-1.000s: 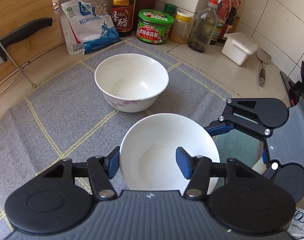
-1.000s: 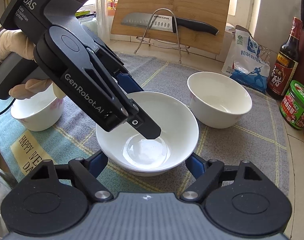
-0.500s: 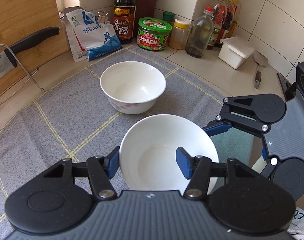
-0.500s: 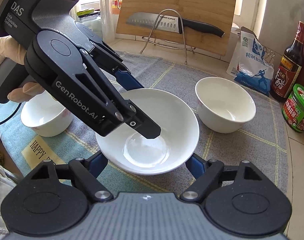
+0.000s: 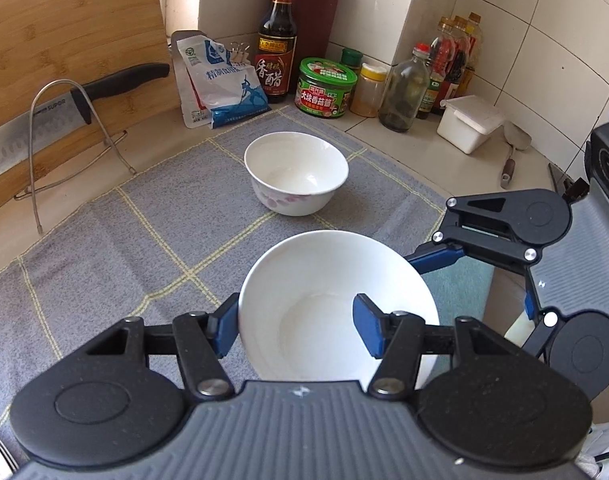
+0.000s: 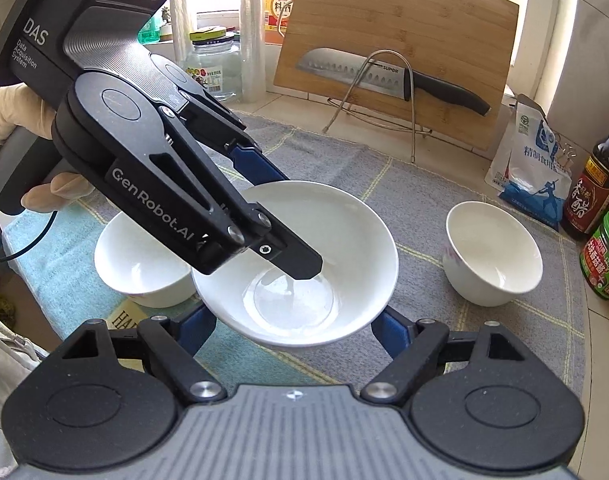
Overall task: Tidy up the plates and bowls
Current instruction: 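Lift the bowl with the left gripper and lower it into another bowl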
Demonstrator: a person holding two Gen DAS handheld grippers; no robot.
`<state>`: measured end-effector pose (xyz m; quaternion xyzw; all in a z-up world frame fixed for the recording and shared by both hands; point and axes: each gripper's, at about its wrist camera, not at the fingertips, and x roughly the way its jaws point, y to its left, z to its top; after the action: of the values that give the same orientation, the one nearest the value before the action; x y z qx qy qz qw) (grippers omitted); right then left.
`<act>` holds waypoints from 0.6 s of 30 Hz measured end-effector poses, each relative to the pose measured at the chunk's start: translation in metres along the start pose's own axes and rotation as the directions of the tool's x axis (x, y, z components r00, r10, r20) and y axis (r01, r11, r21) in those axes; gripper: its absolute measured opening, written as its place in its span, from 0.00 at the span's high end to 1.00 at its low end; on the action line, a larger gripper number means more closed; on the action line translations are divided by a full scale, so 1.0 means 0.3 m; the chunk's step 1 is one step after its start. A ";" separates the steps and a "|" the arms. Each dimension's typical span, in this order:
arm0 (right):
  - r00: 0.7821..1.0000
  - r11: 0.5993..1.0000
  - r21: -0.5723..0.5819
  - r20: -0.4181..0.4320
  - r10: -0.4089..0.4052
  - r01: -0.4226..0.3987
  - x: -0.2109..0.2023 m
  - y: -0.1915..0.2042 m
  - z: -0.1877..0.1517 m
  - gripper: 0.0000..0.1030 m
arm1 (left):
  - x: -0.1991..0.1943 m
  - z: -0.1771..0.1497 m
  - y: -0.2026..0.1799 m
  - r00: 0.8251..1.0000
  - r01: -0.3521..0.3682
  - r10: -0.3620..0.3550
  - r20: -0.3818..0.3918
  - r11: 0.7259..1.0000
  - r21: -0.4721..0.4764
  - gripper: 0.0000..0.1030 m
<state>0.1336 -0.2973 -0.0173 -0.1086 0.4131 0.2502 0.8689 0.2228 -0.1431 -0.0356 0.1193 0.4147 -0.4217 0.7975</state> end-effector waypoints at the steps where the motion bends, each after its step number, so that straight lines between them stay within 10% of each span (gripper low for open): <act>1: 1.000 1.000 -0.004 0.001 0.001 -0.001 0.001 0.011 0.008 0.15 | -0.014 -0.006 0.006 1.000 -0.002 0.002 0.002 1.000 -0.002 0.44; 18: 0.999 0.997 -0.070 0.010 0.037 -0.037 0.039 0.199 0.127 0.15 | -0.202 -0.120 0.118 0.998 -0.045 0.047 0.047 0.998 -0.041 0.44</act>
<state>0.1339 -0.2273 -0.0011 -0.1299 0.4013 0.2811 0.8620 0.2116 -0.0671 -0.0177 0.1029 0.4006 -0.3976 0.8191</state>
